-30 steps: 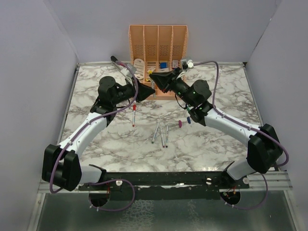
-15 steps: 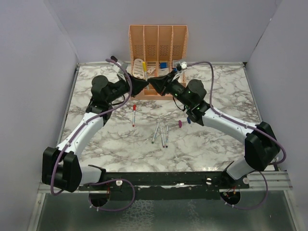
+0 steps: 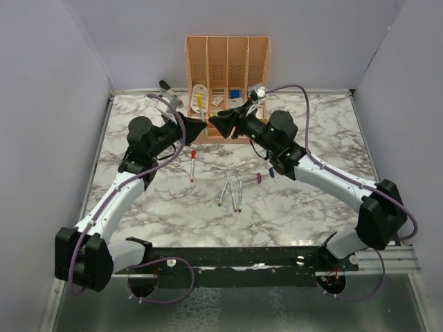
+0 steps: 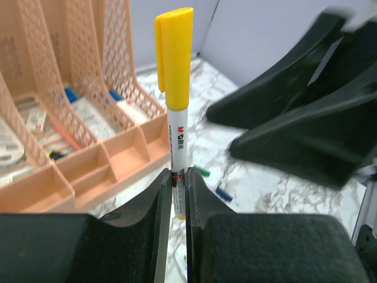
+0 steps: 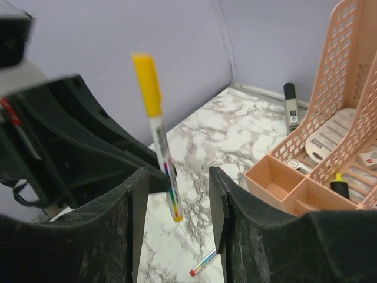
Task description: Insert the pens into the pen caps
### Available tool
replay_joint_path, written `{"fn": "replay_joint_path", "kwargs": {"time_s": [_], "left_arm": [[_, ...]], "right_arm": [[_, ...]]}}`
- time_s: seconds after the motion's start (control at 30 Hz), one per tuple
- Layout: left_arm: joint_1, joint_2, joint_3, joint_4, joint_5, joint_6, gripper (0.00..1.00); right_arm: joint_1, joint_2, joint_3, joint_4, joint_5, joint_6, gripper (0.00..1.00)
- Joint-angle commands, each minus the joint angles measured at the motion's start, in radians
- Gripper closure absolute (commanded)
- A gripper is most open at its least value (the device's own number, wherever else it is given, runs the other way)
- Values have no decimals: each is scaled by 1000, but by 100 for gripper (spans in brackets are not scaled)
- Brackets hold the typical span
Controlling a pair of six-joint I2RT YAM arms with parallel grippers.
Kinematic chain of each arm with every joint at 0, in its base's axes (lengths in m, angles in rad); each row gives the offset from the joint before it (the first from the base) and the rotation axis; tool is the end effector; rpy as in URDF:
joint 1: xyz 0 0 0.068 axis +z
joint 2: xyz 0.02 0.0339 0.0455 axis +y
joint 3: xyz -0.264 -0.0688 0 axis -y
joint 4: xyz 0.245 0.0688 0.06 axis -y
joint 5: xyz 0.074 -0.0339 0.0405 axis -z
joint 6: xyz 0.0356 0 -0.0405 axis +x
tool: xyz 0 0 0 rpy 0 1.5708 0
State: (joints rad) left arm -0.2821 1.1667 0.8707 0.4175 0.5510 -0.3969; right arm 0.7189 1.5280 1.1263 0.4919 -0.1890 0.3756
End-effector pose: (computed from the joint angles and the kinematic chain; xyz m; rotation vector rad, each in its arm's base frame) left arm 0.2557 -0.0935 0.3548 0.3835 1.4916 -0.9429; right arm 0.2712 0.2462 0.3465 -0.4260 1.5096 1.0149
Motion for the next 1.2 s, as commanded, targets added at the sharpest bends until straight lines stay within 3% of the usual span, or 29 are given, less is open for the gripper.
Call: {"fn": "replay_joint_path", "kwargs": {"time_s": [0.0, 0.13, 0.33, 1.17], "left_arm": [[-7, 30, 48, -297, -129, 96, 100], [-6, 85, 82, -457, -207, 113, 100], [-8, 225, 130, -597, -198, 98, 100], [-54, 509, 182, -699, -118, 12, 100]], "right_arm": [[4, -113, 76, -101, 149, -85, 55], [4, -174, 88, -225, 312, -149, 55], [4, -243, 66, -287, 450, -204, 55], [4, -247, 36, -341, 431, -171, 55]]}}
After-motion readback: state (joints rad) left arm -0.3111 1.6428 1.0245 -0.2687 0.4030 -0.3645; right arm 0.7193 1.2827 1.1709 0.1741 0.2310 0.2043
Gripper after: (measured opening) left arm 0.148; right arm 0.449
